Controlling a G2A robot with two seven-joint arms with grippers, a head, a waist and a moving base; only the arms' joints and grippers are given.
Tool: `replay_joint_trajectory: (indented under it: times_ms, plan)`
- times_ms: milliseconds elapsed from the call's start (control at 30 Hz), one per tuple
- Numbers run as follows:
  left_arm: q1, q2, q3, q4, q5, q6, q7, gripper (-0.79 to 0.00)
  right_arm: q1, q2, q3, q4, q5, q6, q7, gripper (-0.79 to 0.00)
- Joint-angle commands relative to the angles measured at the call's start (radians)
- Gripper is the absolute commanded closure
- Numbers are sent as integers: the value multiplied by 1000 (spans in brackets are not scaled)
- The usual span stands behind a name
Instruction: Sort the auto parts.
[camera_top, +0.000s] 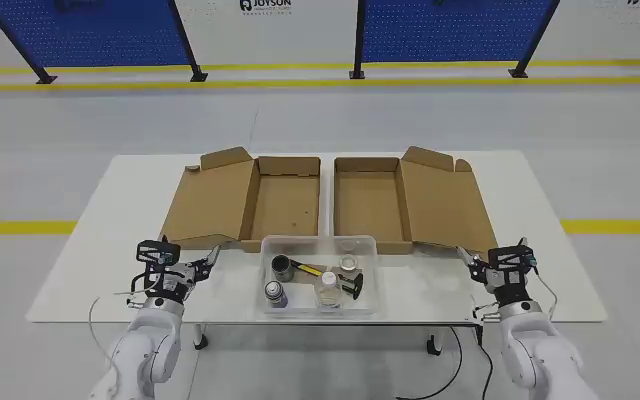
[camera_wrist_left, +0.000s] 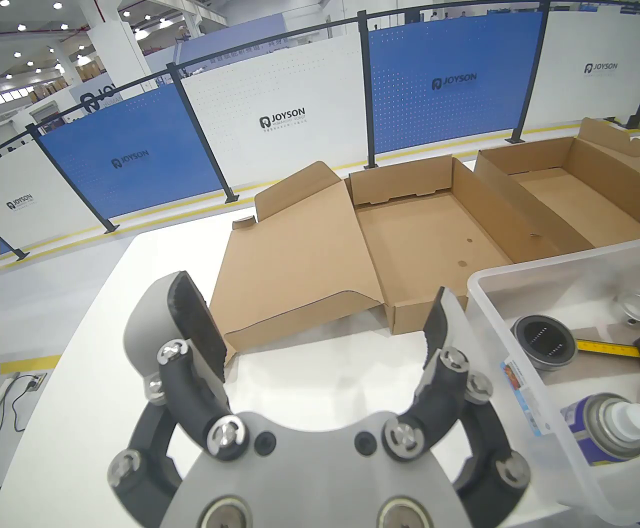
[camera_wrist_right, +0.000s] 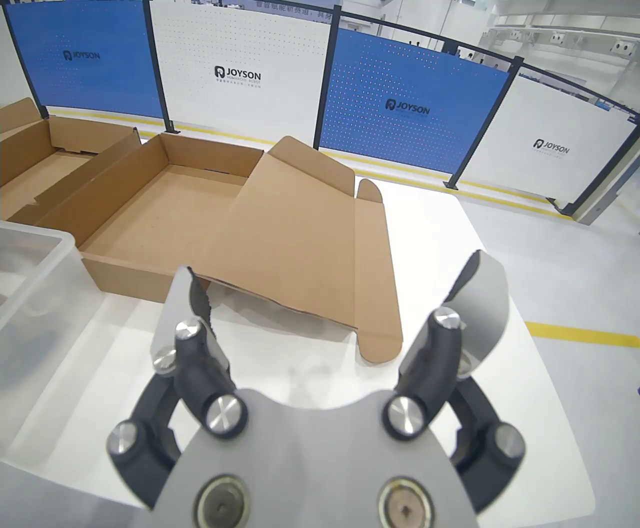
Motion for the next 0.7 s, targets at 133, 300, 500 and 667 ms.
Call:
replay_joint_trajectory:
  times_ms: [133, 300, 500, 667]
  plan:
    - [-3, 0, 1, -4, -6, -3, 0, -785, 0, 0, 0, 0, 0, 0, 0, -785]
    - [-29, -2, 11, -50, -18, -45, -4, -785, 0, 0, 0, 0, 0, 0, 0, -785]
    - [-39, -5, 42, -126, -46, -115, -8, -785, 0, 0, 0, 0, 0, 0, 0, -785]
    - [-44, -4, 85, -194, -60, -217, -41, -785, 0, 0, 0, 0, 0, 0, 0, -785]
